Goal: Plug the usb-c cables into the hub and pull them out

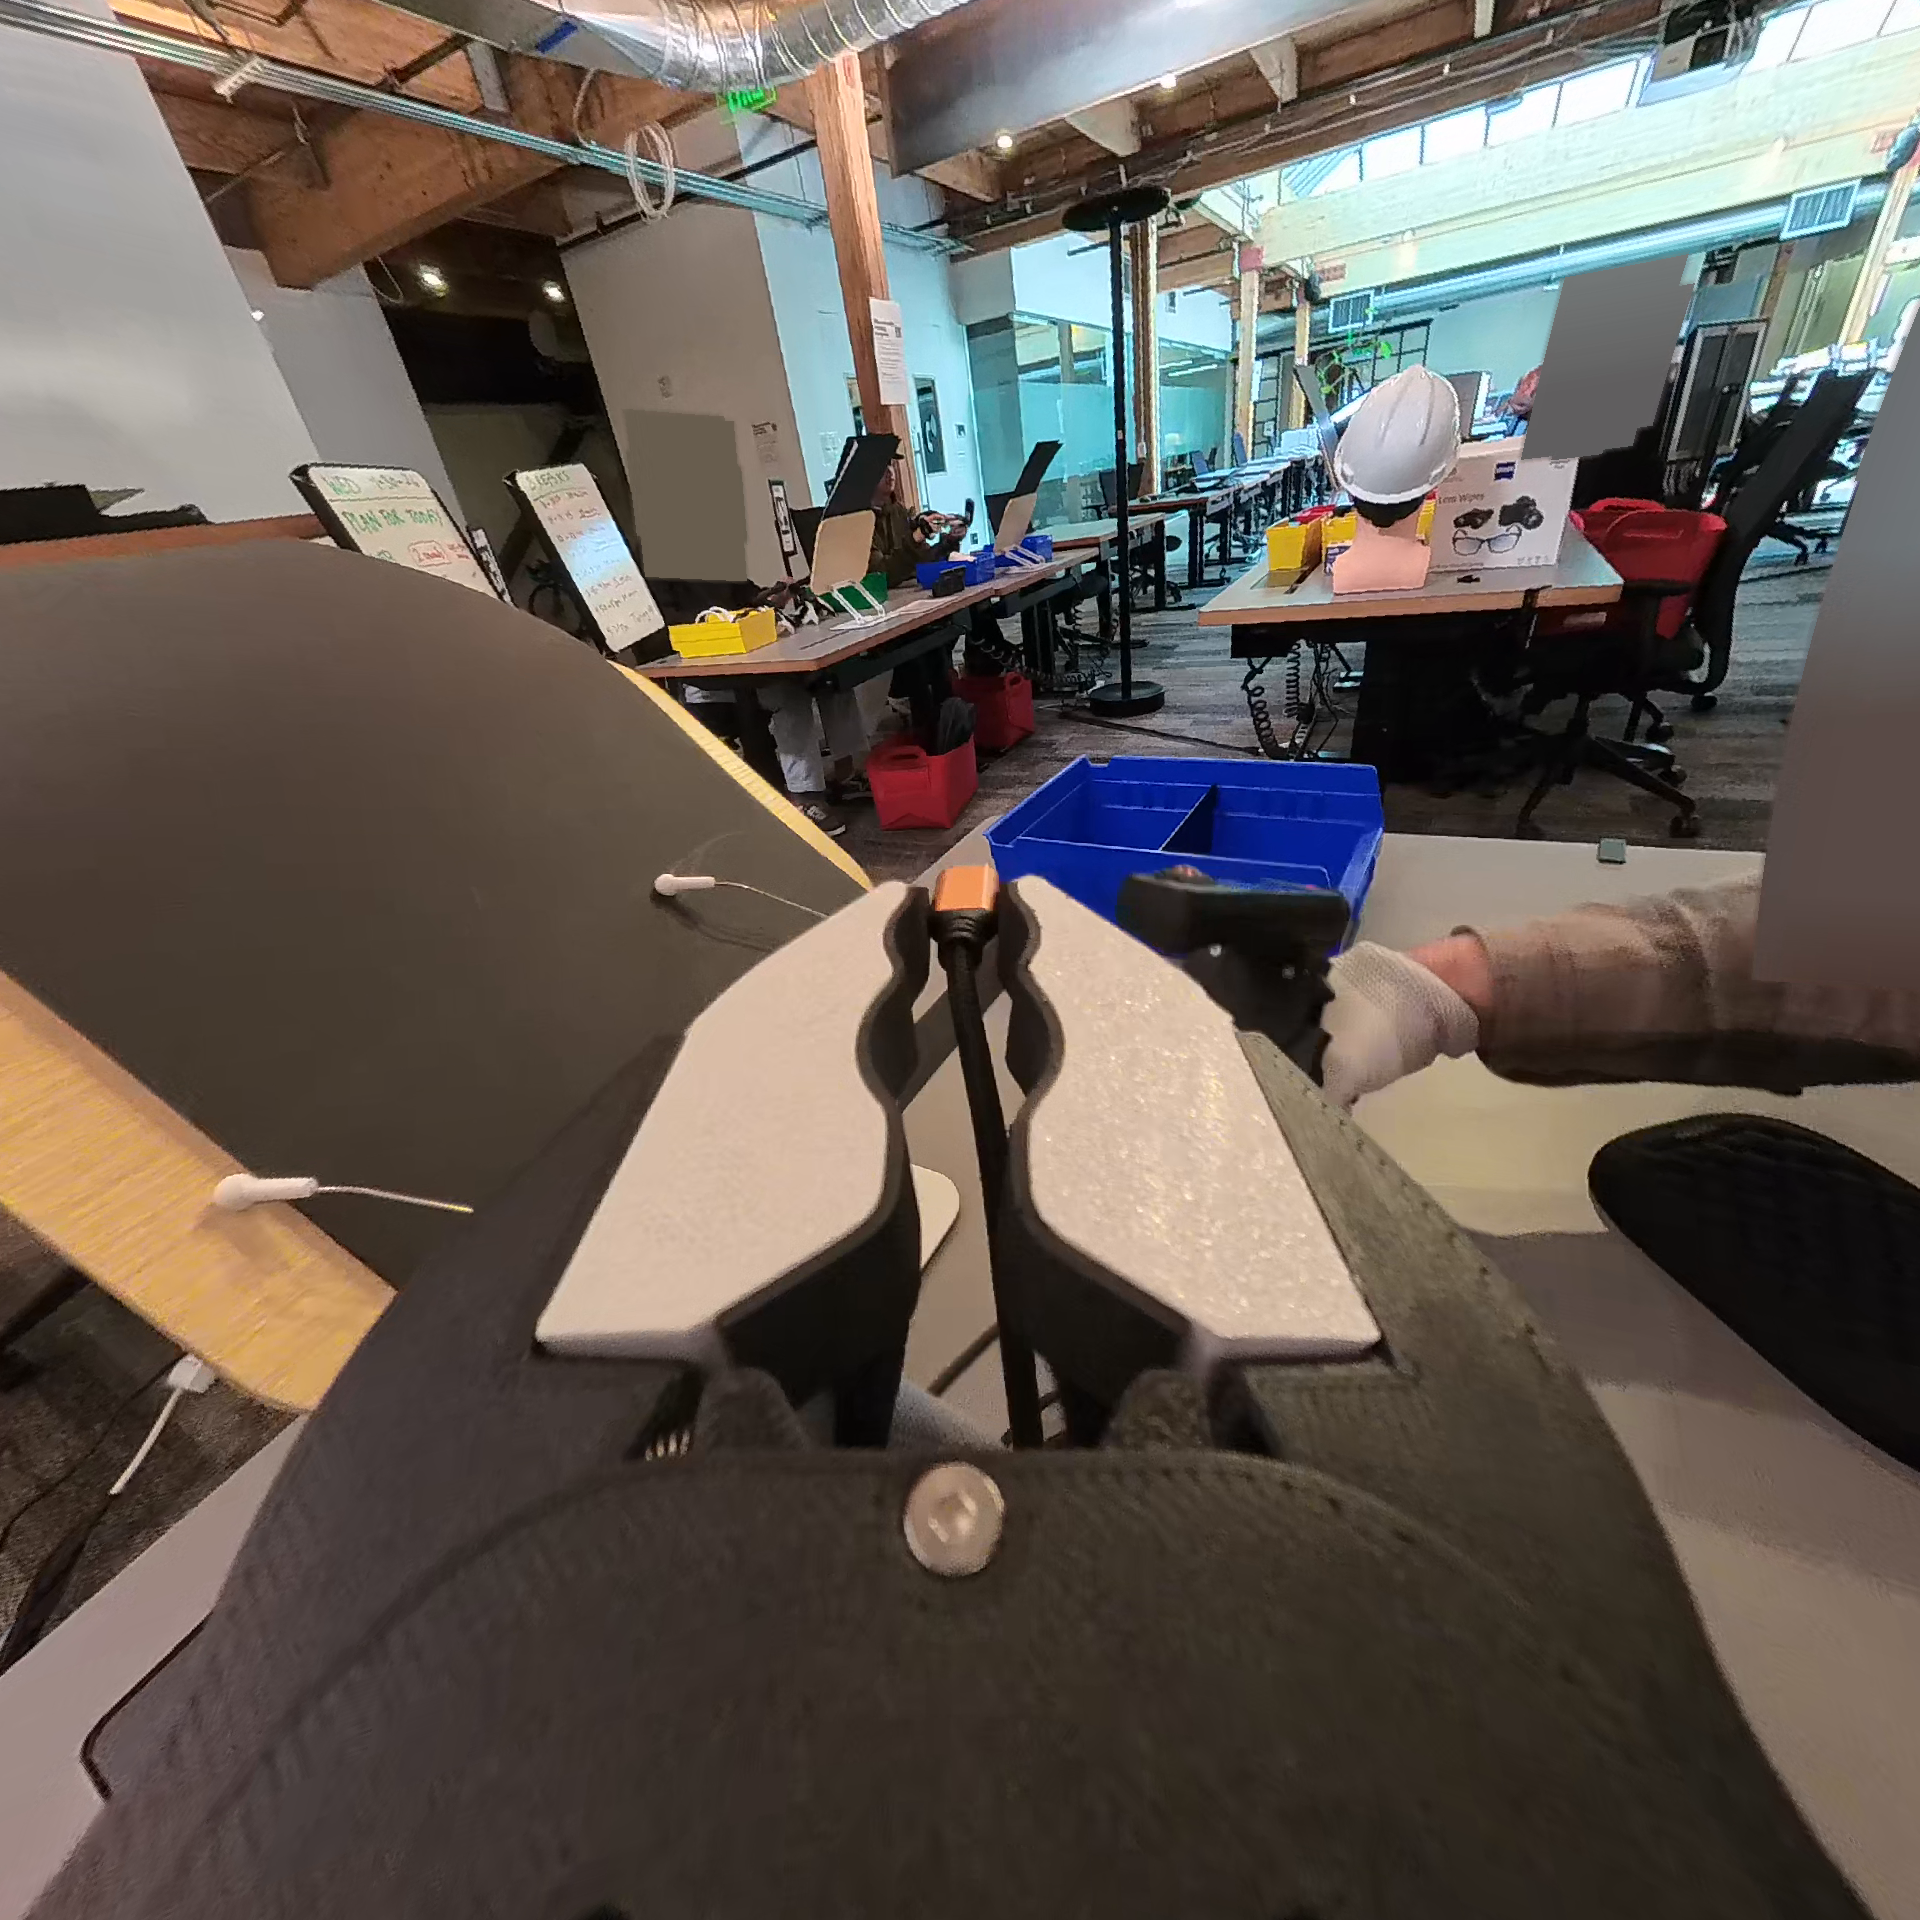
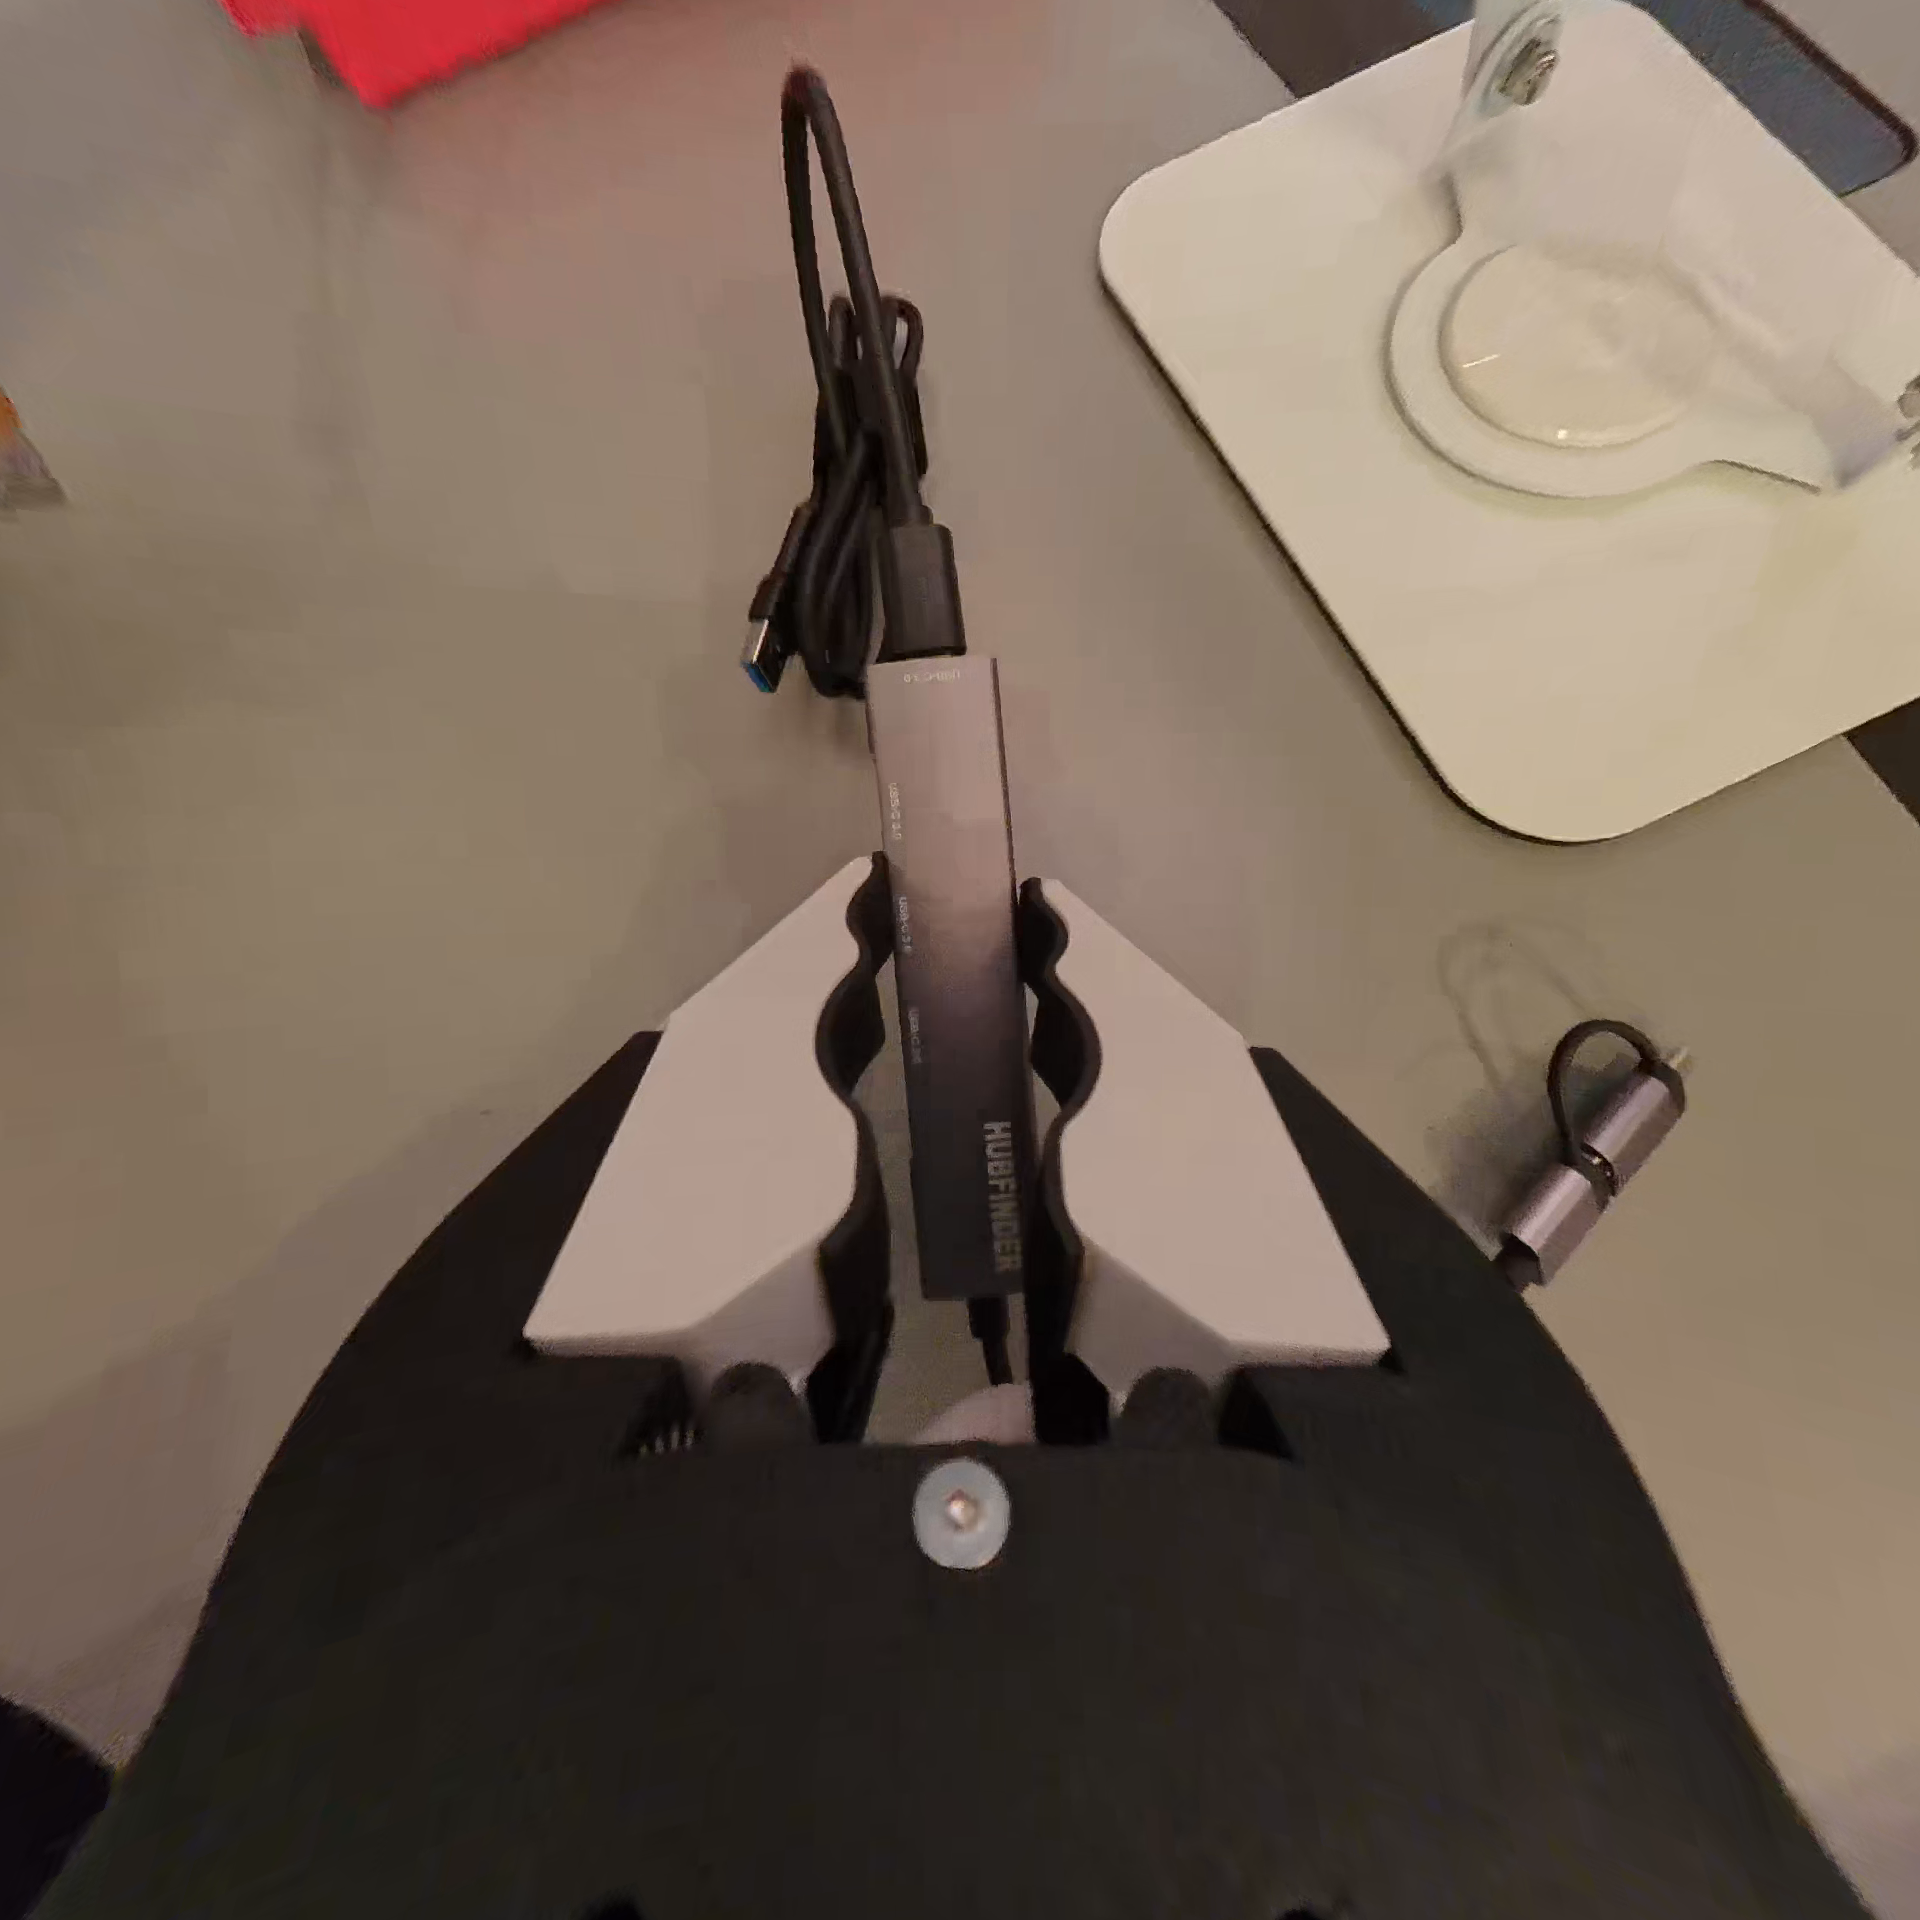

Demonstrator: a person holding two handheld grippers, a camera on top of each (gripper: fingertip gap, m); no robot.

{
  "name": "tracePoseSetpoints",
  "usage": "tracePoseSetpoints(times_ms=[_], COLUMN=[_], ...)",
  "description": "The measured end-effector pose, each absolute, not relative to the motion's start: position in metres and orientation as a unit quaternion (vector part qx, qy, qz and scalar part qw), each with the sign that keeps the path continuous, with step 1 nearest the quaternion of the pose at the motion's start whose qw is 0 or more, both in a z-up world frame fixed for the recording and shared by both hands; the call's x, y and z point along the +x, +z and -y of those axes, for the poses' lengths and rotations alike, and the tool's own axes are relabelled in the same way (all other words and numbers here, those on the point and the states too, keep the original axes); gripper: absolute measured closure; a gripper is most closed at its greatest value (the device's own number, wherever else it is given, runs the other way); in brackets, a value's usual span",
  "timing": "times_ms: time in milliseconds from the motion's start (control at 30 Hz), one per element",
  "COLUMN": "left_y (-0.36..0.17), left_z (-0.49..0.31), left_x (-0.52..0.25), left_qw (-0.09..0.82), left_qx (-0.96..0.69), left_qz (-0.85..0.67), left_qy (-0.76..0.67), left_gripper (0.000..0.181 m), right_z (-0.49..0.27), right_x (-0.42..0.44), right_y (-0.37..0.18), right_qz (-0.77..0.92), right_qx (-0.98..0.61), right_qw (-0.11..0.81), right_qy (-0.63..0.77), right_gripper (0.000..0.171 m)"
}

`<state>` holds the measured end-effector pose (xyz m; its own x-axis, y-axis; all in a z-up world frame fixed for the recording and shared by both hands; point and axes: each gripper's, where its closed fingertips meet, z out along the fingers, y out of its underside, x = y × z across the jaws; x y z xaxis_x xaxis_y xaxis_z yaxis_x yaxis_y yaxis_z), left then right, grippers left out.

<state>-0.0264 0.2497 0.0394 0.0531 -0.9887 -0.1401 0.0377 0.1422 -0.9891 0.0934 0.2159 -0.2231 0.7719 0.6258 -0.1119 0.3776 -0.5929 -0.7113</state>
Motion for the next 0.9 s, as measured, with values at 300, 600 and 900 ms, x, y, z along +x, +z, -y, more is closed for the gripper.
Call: tracePoseSetpoints(times_ms=[300,600,900], left_y=[0.015,-0.045,-0.047], left_z=[-0.230,-0.225,-0.223], left_x=[0.003,0.031,0.032], left_qw=[0.532,0.489,0.488], left_qx=[-0.459,-0.459,-0.455], left_qz=[-0.562,-0.641,-0.648], left_qy=[-0.437,-0.374,-0.367], left_gripper=[0.168,0.168,0.168], right_z=[-0.225,-0.197,-0.167], right_x=[0.093,0.093,0.069], right_y=[-0.164,-0.175,-0.243], right_qz=[0.170,0.164,0.219], right_qx=[-0.874,-0.877,-0.895], right_qw=[0.351,0.352,0.303], right_qy=[0.291,0.282,0.242], right_gripper=[0.150,0.150,0.150])
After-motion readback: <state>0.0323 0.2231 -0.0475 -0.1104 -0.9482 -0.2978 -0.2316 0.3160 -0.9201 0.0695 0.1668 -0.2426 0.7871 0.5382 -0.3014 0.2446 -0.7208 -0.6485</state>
